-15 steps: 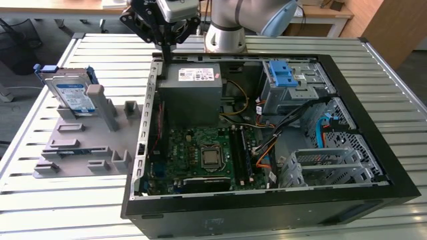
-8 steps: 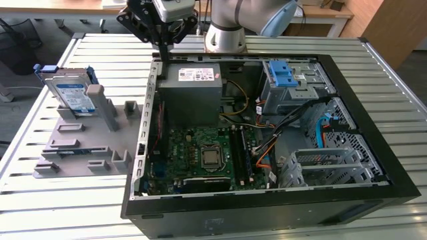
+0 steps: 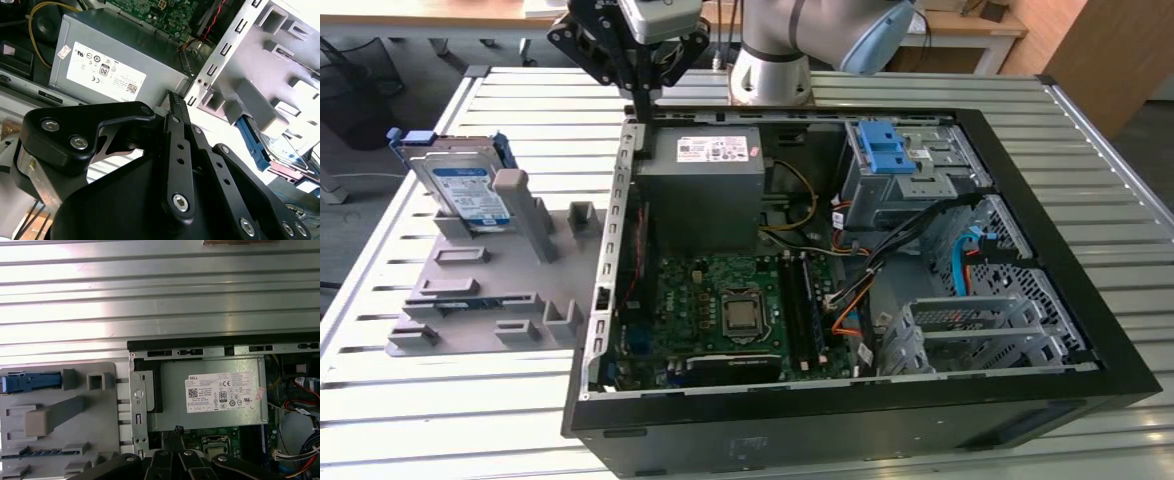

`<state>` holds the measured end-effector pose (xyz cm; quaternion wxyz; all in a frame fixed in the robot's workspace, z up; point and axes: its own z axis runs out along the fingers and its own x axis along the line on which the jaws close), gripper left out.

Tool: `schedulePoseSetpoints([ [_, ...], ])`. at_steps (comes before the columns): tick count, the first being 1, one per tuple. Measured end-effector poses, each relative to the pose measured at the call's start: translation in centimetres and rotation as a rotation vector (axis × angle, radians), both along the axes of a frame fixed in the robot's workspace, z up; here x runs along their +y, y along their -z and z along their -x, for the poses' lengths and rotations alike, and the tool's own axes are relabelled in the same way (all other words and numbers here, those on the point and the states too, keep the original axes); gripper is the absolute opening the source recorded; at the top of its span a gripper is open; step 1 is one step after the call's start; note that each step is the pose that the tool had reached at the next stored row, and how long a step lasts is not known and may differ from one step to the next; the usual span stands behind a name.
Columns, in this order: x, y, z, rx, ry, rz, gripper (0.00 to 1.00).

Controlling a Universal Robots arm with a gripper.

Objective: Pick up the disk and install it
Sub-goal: 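Reach for the disk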

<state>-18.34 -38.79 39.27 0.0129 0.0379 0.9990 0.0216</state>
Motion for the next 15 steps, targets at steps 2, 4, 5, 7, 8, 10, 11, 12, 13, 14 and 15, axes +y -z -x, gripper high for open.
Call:
schedulePoseSetpoints([
  [2, 0.02, 0.01, 0.14, -0.0001, 0.000, -0.0001, 0.11],
  [4, 0.03, 0.01, 0.24, 0.0000, 0.000, 0.0000, 0.11],
  [5, 0.03, 0.01, 0.24, 0.0000, 0.000, 0.0000, 0.11],
  [7, 0.03, 0.01, 0.26, 0.0000, 0.000, 0.0000, 0.11],
  [8, 0.03, 0.01, 0.27, 0.0000, 0.000, 0.0000, 0.11],
  [10, 0.03, 0.01, 0.27, 0.0000, 0.000, 0.0000, 0.11],
  [11, 0.03, 0.01, 0.28, 0.0000, 0.000, 0.0000, 0.11],
  [12, 0.03, 0.01, 0.28, 0.0000, 0.000, 0.0000, 0.11],
  [13, 0.03, 0.01, 0.28, 0.0000, 0.000, 0.0000, 0.11],
  [14, 0.03, 0.01, 0.29, 0.0000, 0.000, 0.0000, 0.11],
  [15, 0.03, 0.01, 0.29, 0.0000, 0.000, 0.0000, 0.11],
])
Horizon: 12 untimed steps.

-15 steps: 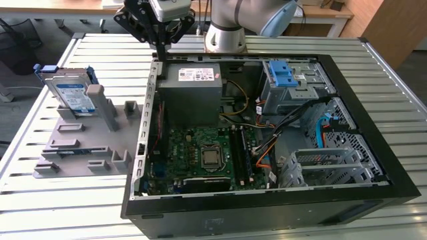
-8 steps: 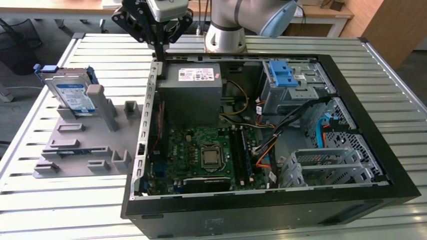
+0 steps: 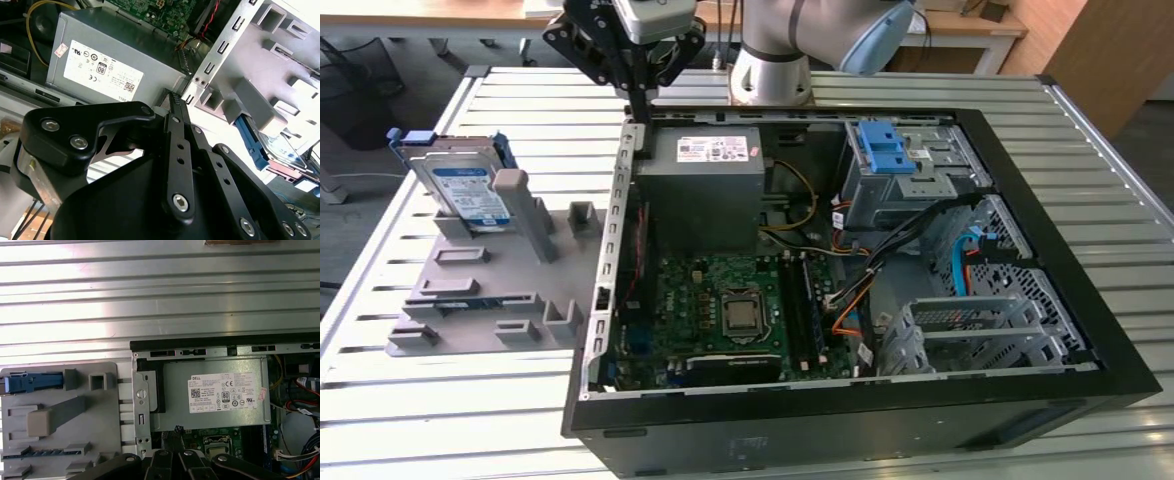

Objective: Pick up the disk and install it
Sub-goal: 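Reach for the disk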

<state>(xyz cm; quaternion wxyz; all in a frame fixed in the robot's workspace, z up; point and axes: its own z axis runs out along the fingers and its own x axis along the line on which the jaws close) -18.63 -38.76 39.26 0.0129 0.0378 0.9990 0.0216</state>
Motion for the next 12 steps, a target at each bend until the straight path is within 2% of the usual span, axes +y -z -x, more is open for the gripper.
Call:
schedulePoseSetpoints([
  [3, 0.01, 0.00, 0.01, 0.0021, 0.000, -0.0001, 0.11],
  [7, 0.02, 0.00, 0.01, 0.0148, 0.000, -0.0001, 0.11],
  [12, 0.12, 0.00, 0.24, 0.0158, 0.000, 0.0001, 0.11],
])
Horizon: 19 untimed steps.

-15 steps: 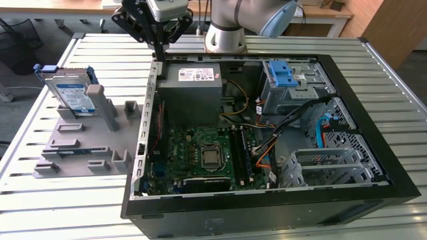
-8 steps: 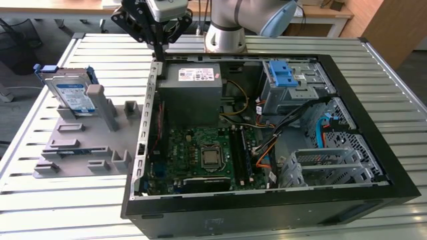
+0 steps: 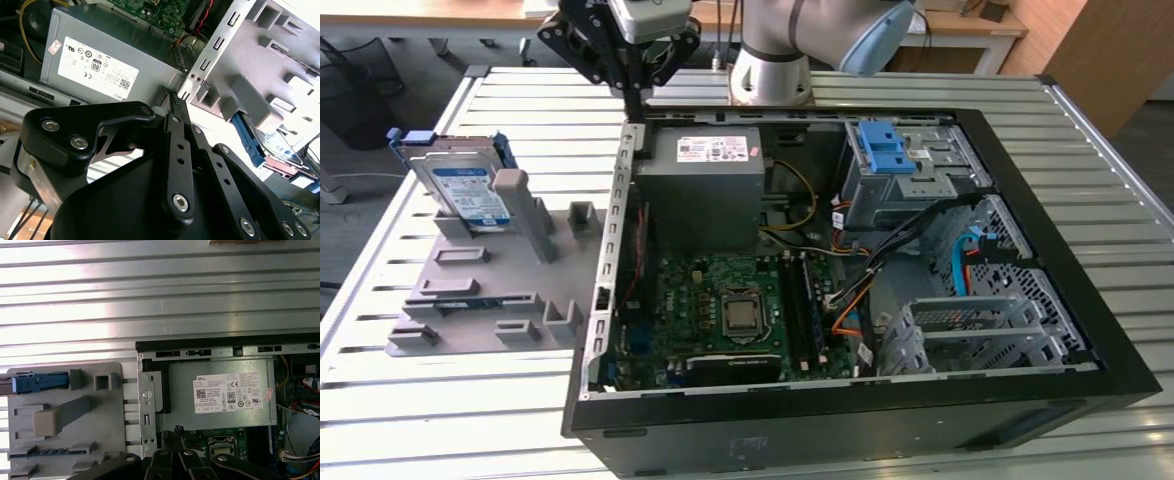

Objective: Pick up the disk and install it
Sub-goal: 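Reach for the disk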

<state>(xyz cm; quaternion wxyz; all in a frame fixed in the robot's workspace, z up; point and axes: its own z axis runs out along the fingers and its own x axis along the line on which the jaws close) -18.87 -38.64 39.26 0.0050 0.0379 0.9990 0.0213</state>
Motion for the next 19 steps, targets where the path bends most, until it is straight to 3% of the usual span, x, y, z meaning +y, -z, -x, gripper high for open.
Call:
schedulePoseSetpoints([
  [19, 0.27, 0.00, 2.73, 0.0000, 0.000, 0.0007, 0.11],
])
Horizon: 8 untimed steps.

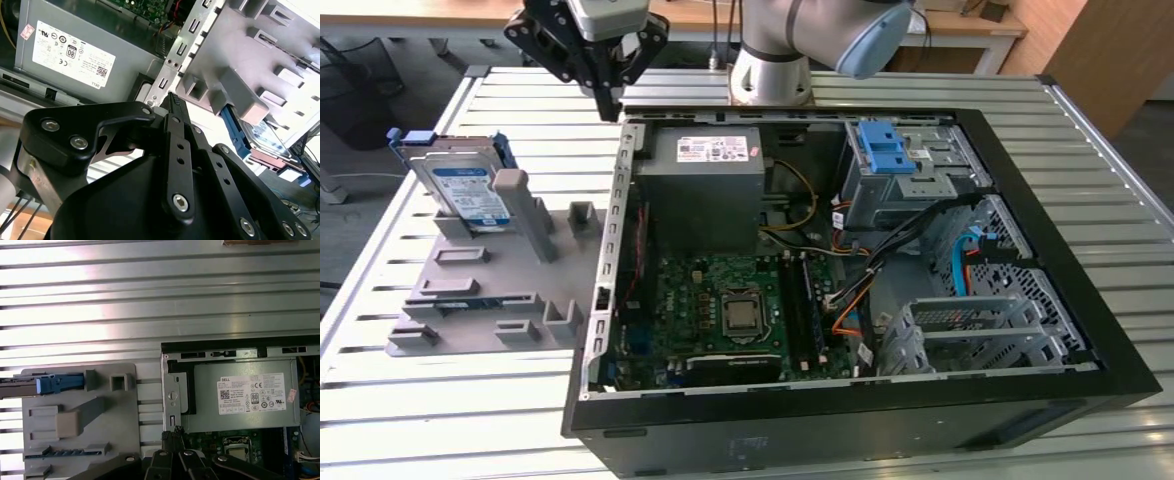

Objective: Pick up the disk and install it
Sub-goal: 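Reach for the disk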

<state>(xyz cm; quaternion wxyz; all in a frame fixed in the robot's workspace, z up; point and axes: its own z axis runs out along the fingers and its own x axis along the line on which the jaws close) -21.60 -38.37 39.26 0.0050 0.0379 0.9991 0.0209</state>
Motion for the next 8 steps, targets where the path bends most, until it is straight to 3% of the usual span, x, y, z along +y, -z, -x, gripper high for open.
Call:
schedulePoseSetpoints([
  [4, 0.11, 0.00, 0.66, 0.0000, 0.000, 0.0003, 0.11],
  [8, 0.49, 0.01, 1.17, 0.0000, 0.000, 0.0006, 0.11],
])
